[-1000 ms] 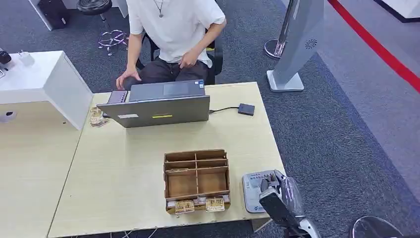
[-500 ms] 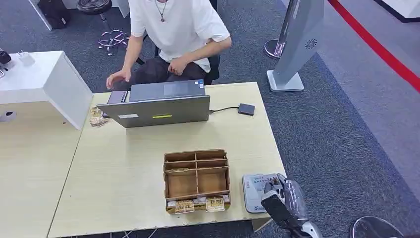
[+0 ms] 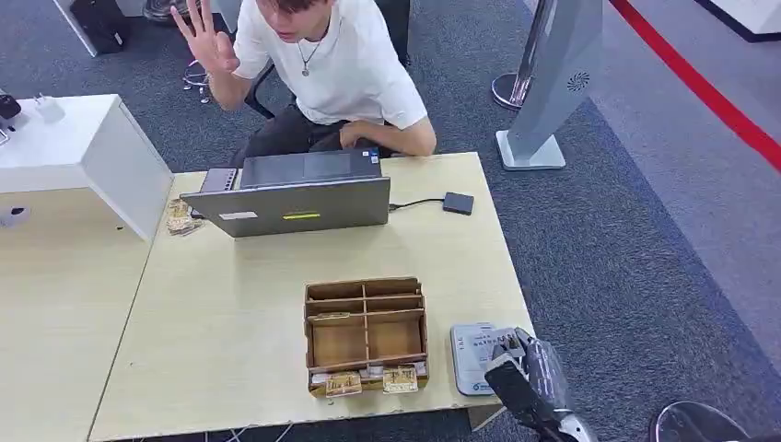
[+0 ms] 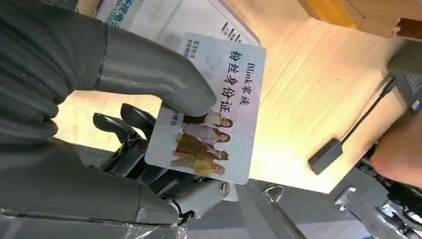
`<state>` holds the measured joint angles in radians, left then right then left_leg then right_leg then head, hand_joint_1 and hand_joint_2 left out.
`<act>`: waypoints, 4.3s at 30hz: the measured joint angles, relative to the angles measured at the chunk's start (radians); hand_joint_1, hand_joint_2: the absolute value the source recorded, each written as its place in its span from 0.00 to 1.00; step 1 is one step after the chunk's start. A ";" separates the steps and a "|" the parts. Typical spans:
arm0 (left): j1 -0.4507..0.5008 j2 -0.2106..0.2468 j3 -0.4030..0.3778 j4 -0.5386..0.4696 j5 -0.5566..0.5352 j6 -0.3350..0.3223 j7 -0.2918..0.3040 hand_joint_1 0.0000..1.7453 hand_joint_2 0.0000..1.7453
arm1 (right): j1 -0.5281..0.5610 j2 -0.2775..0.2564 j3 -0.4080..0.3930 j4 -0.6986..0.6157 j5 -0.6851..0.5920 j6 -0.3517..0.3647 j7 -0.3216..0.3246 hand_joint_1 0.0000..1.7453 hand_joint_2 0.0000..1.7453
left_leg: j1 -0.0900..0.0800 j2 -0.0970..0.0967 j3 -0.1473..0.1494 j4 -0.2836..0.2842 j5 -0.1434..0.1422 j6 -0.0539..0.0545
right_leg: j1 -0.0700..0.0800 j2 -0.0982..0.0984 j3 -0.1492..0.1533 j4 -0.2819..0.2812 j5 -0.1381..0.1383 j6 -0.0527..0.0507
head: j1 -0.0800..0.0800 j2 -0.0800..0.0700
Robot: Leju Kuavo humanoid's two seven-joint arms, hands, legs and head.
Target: Pass the card to the sensor for recognition and then transmit it.
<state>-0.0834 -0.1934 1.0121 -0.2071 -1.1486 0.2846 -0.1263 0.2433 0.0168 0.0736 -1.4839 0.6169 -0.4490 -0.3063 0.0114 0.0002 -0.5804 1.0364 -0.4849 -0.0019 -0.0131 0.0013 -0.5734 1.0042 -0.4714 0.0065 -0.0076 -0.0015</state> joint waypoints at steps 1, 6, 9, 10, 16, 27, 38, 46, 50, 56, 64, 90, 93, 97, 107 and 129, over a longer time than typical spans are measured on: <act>0.000 0.000 0.000 0.000 0.000 0.000 0.000 0.00 0.00 | 0.000 0.001 -0.001 0.003 0.005 0.000 0.001 1.00 1.00 | 0.000 0.000 0.000 0.000 0.000 0.000 | 0.000 0.000 0.000 0.000 0.000 0.000 | 0.000 0.000; 0.000 0.000 0.000 0.000 0.000 0.000 0.000 0.00 0.00 | -0.002 0.006 -0.002 0.012 0.019 0.001 0.010 1.00 1.00 | 0.000 0.000 0.000 0.000 0.000 0.000 | 0.000 0.000 0.000 0.000 0.000 0.000 | 0.000 0.000; 0.000 0.000 0.000 0.000 0.000 0.000 0.000 0.00 0.00 | -0.002 0.008 -0.002 0.014 0.025 0.002 0.013 1.00 1.00 | 0.000 0.000 0.000 0.000 0.000 0.000 | 0.000 0.000 0.000 0.000 0.000 0.000 | 0.000 0.000; 0.000 0.000 0.000 0.000 0.000 0.000 0.000 0.00 0.00 | -0.002 0.008 -0.002 0.014 0.027 0.002 0.013 1.00 1.00 | 0.000 0.000 0.000 0.000 0.000 0.000 | 0.000 0.000 0.000 0.000 0.000 0.000 | 0.000 0.000; 0.000 0.000 0.000 0.000 0.003 0.000 0.000 0.00 0.00 | -0.012 0.010 -0.002 0.025 0.033 0.010 0.019 1.00 1.00 | 0.000 0.000 0.000 0.000 0.000 0.000 | 0.000 0.000 0.000 0.000 0.000 0.000 | 0.000 0.000; 0.000 0.000 0.000 0.000 0.007 0.000 0.000 0.00 0.00 | -0.029 0.014 -0.002 0.054 0.050 0.011 0.039 1.00 1.00 | 0.000 0.000 0.000 0.000 0.000 0.000 | 0.000 0.000 0.000 0.000 0.000 0.000 | 0.000 0.000; 0.000 0.000 0.000 0.000 0.004 0.000 0.002 0.00 0.00 | -0.054 0.014 -0.006 0.101 0.101 -0.015 0.081 1.00 1.00 | 0.000 0.000 0.000 0.000 0.000 0.000 | 0.000 0.000 0.000 0.000 0.000 0.000 | 0.000 0.000; 0.000 0.000 0.000 0.000 0.000 0.000 0.004 0.00 0.00 | -0.072 0.014 -0.016 0.143 0.118 -0.022 0.090 1.00 1.00 | 0.000 0.000 0.000 0.000 0.000 0.000 | 0.000 0.000 0.000 0.000 0.000 0.000 | 0.000 0.000; 0.000 0.000 0.000 0.000 -0.001 0.000 0.006 0.00 0.00 | -0.088 0.014 -0.019 0.167 0.135 -0.030 0.098 1.00 1.00 | 0.000 0.000 0.001 0.000 0.000 0.000 | 0.000 0.000 0.001 0.000 0.000 0.000 | 0.000 0.000; 0.000 0.000 0.000 0.000 -0.003 0.000 0.007 0.00 0.00 | -0.115 0.016 -0.023 0.207 0.152 -0.035 0.105 1.00 1.00 | 0.000 0.000 0.004 0.000 0.000 0.000 | 0.000 0.000 0.004 -0.001 0.000 0.000 | 0.000 0.000; 0.000 0.000 0.000 0.000 -0.003 0.000 0.007 0.00 0.00 | -0.133 0.019 -0.027 0.235 0.161 -0.037 0.106 1.00 1.00 | 0.000 0.000 0.005 0.000 0.000 0.001 | 0.000 0.000 0.006 -0.001 0.001 0.001 | 0.000 0.000; 0.000 -0.002 0.011 0.000 -0.013 0.000 0.007 0.00 0.00 | -0.071 0.079 -0.006 -0.095 0.280 -0.242 -0.052 1.00 1.00 | 0.000 0.000 0.002 0.000 0.001 0.001 | 0.000 0.000 0.004 -0.001 0.001 0.002 | 0.000 0.000; -0.001 -0.002 0.011 0.000 -0.019 0.000 0.007 0.00 0.00 | -0.075 0.083 0.011 -0.130 0.329 -0.243 -0.053 1.00 1.00 | 0.000 0.000 0.003 0.000 0.001 0.001 | 0.000 0.000 0.004 -0.001 0.001 0.002 | 0.000 0.000; -0.001 -0.002 0.011 0.000 -0.025 0.000 0.007 0.00 0.00 | -0.083 0.088 0.023 -0.157 0.390 -0.243 -0.053 1.00 1.00 | 0.000 0.000 0.002 0.000 0.001 0.001 | 0.000 0.000 0.004 -0.001 0.001 0.002 | 0.000 0.000; -0.009 -0.003 0.011 0.000 -0.044 0.000 0.013 0.00 0.00 | -0.213 0.088 0.073 -0.138 0.547 -0.242 -0.018 1.00 1.00 | 0.000 0.000 0.003 0.000 0.001 0.001 | 0.000 0.000 0.004 -0.001 0.002 0.002 | 0.000 0.000; -0.081 -0.010 0.011 0.000 -0.055 -0.004 0.029 0.00 0.00 | -0.705 0.087 0.284 0.243 0.810 -0.241 0.235 0.00 1.00 | 0.000 0.000 0.001 0.000 0.006 0.001 | 0.000 0.000 0.002 0.000 0.006 0.001 | 0.000 0.000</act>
<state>-0.1640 -0.2033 1.0227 -0.2071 -1.2039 0.2804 -0.0977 -0.4615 0.1038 0.3579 -1.2405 1.4268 -0.6897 -0.0717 0.0113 0.0002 -0.5789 1.0368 -0.4792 -0.0006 -0.0131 0.0015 -0.5711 1.0039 -0.4656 0.0073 -0.0076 -0.0015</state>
